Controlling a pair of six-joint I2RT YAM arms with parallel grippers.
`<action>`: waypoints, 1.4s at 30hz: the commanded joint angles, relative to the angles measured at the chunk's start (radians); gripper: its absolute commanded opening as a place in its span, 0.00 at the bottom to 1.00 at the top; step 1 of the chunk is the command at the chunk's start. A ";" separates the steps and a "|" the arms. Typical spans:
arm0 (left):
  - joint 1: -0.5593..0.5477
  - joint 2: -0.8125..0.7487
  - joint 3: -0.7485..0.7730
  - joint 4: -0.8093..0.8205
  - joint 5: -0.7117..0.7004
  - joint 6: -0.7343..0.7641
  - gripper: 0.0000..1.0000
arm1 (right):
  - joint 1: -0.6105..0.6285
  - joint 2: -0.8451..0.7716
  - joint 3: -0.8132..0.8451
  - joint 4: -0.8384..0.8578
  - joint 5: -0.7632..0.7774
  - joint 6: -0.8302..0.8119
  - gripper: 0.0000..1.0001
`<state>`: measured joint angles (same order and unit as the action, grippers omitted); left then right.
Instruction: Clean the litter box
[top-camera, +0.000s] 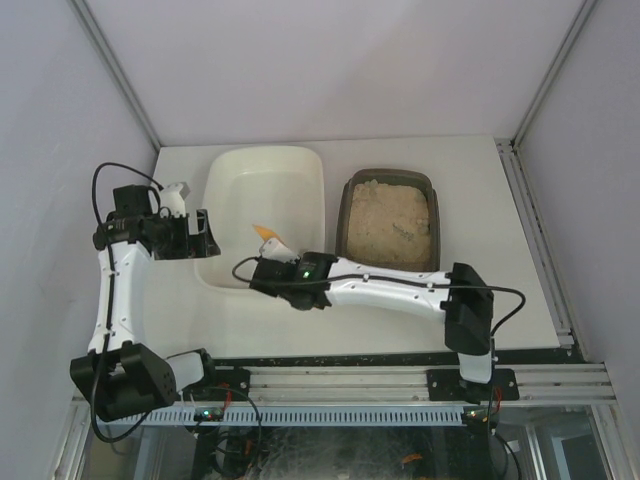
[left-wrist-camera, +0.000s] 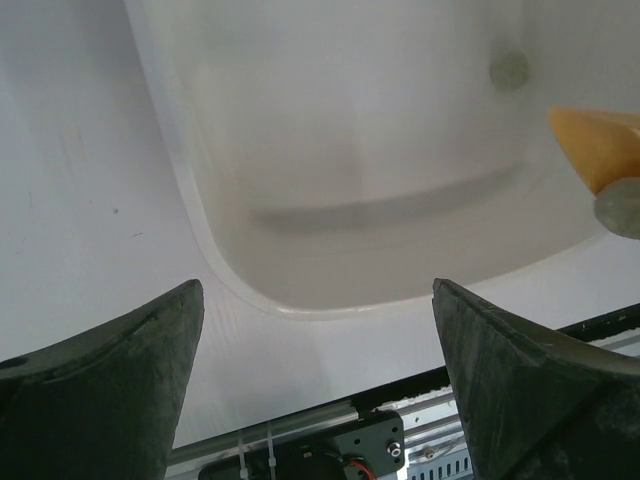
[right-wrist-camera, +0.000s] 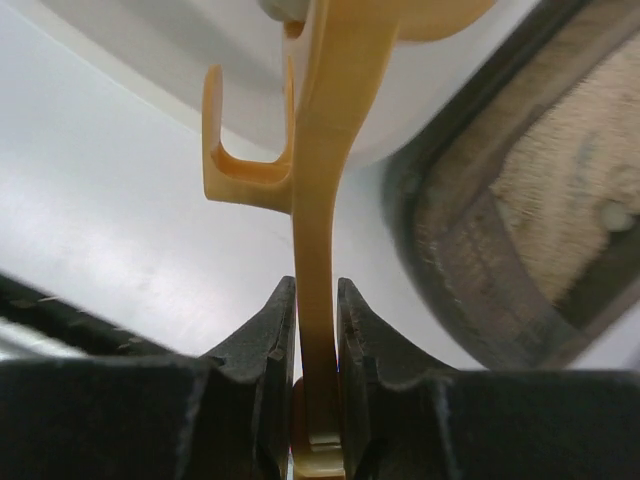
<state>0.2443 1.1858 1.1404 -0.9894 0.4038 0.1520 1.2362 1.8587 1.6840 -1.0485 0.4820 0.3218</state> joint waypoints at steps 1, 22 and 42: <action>0.007 -0.051 0.000 0.020 0.013 0.025 1.00 | 0.057 0.055 0.036 -0.127 0.389 -0.050 0.00; -0.113 0.089 0.247 -0.006 -0.066 0.117 1.00 | -0.137 -0.305 -0.211 0.086 0.133 0.077 0.00; -0.716 1.033 1.354 -0.031 -0.160 0.237 1.00 | -0.584 -0.619 -0.599 0.232 -0.446 0.337 0.00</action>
<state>-0.3813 2.1628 2.4180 -1.0660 0.3046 0.2909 0.6838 1.2926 1.1126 -0.8932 0.1226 0.6289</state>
